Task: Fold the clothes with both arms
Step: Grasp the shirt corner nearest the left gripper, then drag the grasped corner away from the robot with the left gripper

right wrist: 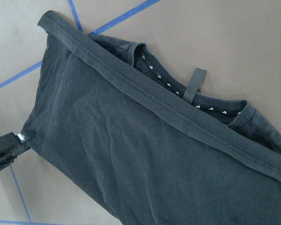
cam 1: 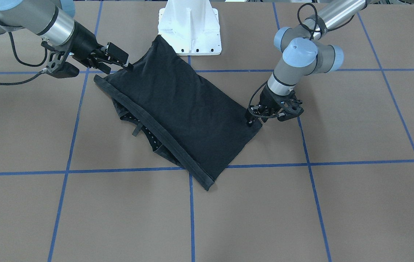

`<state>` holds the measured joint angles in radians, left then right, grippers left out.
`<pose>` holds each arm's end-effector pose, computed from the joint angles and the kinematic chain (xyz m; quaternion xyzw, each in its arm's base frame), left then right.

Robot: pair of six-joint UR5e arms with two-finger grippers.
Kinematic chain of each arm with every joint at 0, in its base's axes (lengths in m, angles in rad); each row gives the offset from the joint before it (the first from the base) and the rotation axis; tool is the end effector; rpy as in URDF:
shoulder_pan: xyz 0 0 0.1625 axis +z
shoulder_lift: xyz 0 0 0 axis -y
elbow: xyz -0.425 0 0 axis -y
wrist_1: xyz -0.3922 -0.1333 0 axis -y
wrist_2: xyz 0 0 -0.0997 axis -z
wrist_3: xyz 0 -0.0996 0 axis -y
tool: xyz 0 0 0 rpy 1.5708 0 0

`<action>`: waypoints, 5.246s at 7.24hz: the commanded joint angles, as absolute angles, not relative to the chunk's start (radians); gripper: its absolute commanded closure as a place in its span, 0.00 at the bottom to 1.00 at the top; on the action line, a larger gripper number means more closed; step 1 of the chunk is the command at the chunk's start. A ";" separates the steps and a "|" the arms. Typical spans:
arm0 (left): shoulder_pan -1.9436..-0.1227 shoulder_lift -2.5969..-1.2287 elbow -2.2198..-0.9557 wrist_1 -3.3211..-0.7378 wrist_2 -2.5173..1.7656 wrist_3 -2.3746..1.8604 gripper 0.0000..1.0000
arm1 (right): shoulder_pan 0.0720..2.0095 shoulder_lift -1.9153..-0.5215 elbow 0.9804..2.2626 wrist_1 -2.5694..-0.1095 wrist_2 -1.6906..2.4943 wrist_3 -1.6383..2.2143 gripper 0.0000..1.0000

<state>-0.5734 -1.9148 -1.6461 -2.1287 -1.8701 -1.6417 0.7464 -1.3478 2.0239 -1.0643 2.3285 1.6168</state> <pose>0.4781 -0.4325 0.3735 -0.0121 0.4823 -0.2101 0.8504 -0.3264 -0.3902 0.2667 -0.1107 -0.5918 0.1075 0.7912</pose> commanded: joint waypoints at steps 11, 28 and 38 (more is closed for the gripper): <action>-0.595 -1.933 -1.815 -1.868 -1.899 -1.589 0.48 | 0.753 -1.356 2.037 -1.063 2.339 1.618 0.00; -0.592 -1.994 -1.710 -1.875 -1.862 -1.586 1.00 | 0.758 -1.358 2.034 -1.065 2.339 1.618 0.00; -0.787 -2.466 -1.000 -2.272 -1.695 -1.566 1.00 | 0.804 -1.365 2.045 -1.065 2.335 1.617 0.00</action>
<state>-0.7854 -2.3796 -1.1402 -2.1507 -1.7175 -1.5644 0.7929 -1.3625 2.0436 -1.0646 2.3368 1.6180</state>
